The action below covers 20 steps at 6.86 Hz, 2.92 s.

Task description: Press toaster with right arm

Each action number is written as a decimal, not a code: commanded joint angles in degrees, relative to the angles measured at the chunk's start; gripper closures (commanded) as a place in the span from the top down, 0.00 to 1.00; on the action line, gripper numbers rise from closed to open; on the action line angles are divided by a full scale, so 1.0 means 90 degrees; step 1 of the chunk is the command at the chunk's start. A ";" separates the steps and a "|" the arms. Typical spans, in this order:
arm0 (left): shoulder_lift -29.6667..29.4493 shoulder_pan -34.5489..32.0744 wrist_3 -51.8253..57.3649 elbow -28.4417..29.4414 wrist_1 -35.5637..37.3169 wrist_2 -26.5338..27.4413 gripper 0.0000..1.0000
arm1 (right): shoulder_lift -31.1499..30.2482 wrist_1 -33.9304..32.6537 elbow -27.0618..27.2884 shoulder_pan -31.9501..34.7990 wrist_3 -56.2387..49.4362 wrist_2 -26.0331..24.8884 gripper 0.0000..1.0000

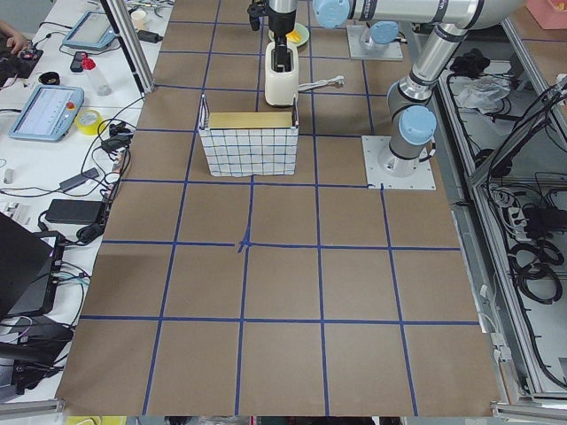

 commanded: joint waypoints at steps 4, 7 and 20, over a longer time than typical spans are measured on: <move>0.0000 0.0000 0.0000 0.0000 0.0000 0.0000 1.00 | 0.0056 0.0237 0.0027 0.0021 0.0002 -0.0044 0.00; 0.0000 0.0000 0.0000 0.0000 0.0000 0.0000 1.00 | 0.0153 0.0227 0.0037 0.0021 -0.0096 -0.0064 0.00; 0.0000 0.0000 0.0000 0.0000 0.0000 0.0010 1.00 | -0.0128 0.1528 -0.1032 0.0109 0.0470 -0.0773 0.00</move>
